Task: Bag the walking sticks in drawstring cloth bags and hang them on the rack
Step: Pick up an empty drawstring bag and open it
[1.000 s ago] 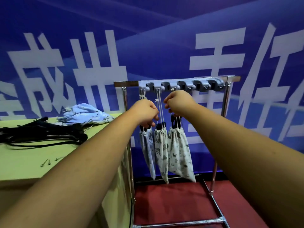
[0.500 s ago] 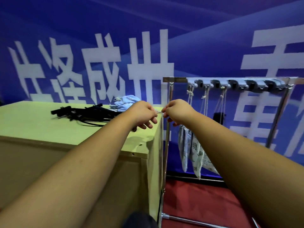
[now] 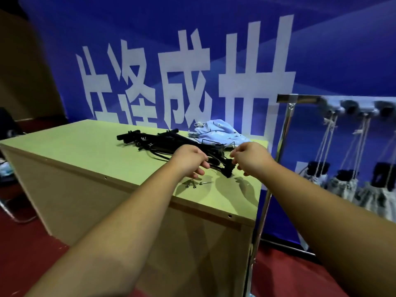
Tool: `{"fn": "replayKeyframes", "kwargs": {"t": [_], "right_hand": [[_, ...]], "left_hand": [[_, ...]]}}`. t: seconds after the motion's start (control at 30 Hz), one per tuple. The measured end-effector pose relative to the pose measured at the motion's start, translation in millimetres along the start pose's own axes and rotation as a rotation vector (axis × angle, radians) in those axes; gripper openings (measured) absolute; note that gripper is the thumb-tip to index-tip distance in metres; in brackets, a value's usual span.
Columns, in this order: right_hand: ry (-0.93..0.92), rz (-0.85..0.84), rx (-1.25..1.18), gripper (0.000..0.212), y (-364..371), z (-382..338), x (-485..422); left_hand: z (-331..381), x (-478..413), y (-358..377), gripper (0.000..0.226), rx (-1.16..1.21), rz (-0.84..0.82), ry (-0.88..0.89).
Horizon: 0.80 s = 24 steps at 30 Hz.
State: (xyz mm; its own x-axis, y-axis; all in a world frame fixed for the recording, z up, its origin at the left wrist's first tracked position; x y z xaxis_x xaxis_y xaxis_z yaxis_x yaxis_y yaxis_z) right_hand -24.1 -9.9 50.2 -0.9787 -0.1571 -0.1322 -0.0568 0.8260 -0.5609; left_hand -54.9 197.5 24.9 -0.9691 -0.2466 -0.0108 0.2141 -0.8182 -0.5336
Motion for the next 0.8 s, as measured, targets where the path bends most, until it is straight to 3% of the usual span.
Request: {"fn": "replayKeyframes", "kwargs": {"t": [0.2, 0.4, 0.53, 0.63, 0.73, 0.8], "right_hand": [[-0.018, 0.091, 0.010, 0.028, 5, 16, -48], [-0.001, 0.136, 0.092, 0.027, 7, 30, -90], [0.066, 0.067, 0.182, 0.021, 16, 53, -112], [0.153, -0.008, 0.220, 0.015, 21, 76, -125], [0.160, -0.026, 0.214, 0.027, 20, 88, -134], [0.154, -0.049, 0.251, 0.030, 21, 89, -135]], "left_hand": [[0, -45, -4, 0.020, 0.015, 0.106, 0.023], [33, -91, -14, 0.018, -0.258, 0.297, 0.183], [61, -128, 9, 0.023, -0.492, 0.172, 0.279], [70, -154, 43, 0.036, -0.721, -0.031, 0.294], [59, -186, 68, 0.063, -0.928, -0.160, 0.167], [51, -203, 69, 0.088, -0.936, -0.117, 0.099]]}}
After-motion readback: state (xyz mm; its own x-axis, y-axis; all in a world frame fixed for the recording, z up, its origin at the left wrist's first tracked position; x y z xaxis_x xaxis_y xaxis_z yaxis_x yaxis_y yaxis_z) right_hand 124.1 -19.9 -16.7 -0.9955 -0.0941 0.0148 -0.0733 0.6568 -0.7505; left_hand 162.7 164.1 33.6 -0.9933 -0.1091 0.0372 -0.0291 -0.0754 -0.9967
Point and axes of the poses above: each hand's wrist, its own x-axis away from the middle knuckle, its own y-axis out of the palm, z = x × y, the point moved 8 cm from there along -x, towards the middle knuckle, and after that the axes turned 6 degrees about -x, right-handed, at the moved point
